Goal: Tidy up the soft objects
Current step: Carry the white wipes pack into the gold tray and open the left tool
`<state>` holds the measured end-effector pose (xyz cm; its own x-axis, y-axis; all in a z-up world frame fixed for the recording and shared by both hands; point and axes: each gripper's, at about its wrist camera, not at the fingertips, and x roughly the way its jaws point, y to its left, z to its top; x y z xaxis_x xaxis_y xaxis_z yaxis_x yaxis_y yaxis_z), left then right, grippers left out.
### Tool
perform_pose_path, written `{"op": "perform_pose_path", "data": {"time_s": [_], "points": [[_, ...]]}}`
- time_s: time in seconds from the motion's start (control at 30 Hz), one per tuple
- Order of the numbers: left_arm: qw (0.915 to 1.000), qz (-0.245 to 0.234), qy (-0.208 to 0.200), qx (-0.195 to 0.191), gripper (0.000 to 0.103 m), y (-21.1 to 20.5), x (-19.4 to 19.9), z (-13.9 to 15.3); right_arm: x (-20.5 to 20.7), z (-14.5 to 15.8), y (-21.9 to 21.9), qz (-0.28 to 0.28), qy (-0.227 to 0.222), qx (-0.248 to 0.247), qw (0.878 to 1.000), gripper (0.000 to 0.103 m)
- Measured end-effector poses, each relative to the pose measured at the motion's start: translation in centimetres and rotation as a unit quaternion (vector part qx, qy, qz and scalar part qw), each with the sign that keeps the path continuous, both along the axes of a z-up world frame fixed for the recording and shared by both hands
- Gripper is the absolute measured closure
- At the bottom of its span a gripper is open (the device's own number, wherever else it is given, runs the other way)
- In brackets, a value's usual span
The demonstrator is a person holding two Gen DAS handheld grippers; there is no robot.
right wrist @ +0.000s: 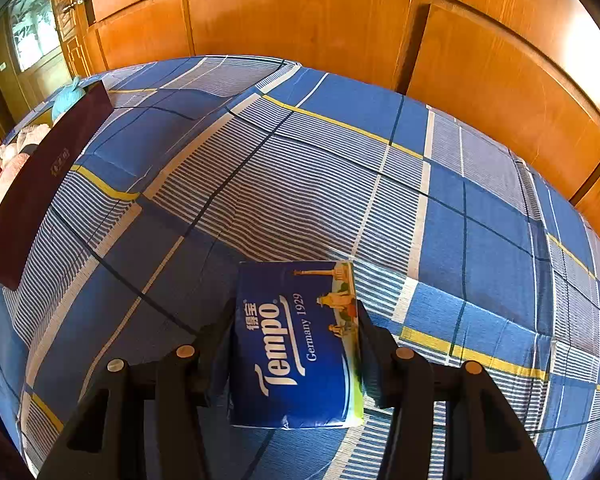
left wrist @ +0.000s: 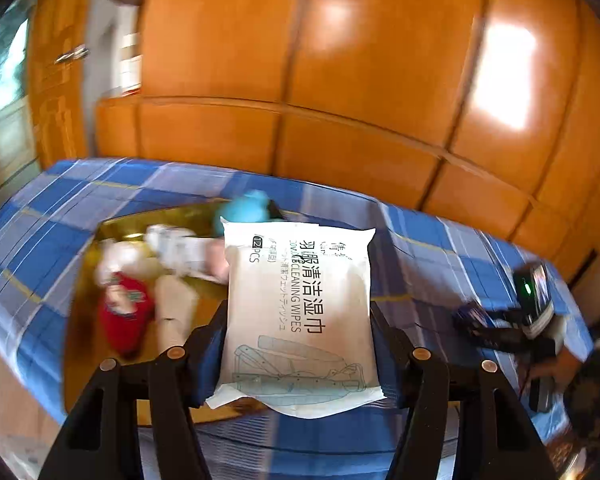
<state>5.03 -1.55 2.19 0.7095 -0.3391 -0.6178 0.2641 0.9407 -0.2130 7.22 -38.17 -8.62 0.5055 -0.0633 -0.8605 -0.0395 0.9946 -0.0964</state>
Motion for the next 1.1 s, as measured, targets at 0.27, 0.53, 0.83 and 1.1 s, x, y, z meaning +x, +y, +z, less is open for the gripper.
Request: {"op": "perform_pose_path", "data": {"time_s": [0.27, 0.53, 0.83, 1.1], "points": [[0.989, 0.121, 0.075, -0.039, 0.04, 10.3, 2.6, -2.8, 0.1, 0.0, 0.2, 0.003, 0.0, -0.01, 1.0, 0.05], [0.9791, 0.131, 0.15, -0.042, 0.039, 11.6, 5.1, -7.2, 0.1, 0.0, 0.3, 0.003, 0.001, -0.018, 1.0, 0.05], [0.9761, 0.133, 0.172, 0.001, 0.031, 10.5, 5.7, -9.4, 0.1, 0.0, 0.3, 0.002, 0.001, -0.017, 1.0, 0.05], [0.9833, 0.132, 0.115, 0.05, 0.031, 9.5, 4.8, -7.5, 0.0, 0.0, 0.4, 0.002, 0.001, -0.019, 1.0, 0.051]]}}
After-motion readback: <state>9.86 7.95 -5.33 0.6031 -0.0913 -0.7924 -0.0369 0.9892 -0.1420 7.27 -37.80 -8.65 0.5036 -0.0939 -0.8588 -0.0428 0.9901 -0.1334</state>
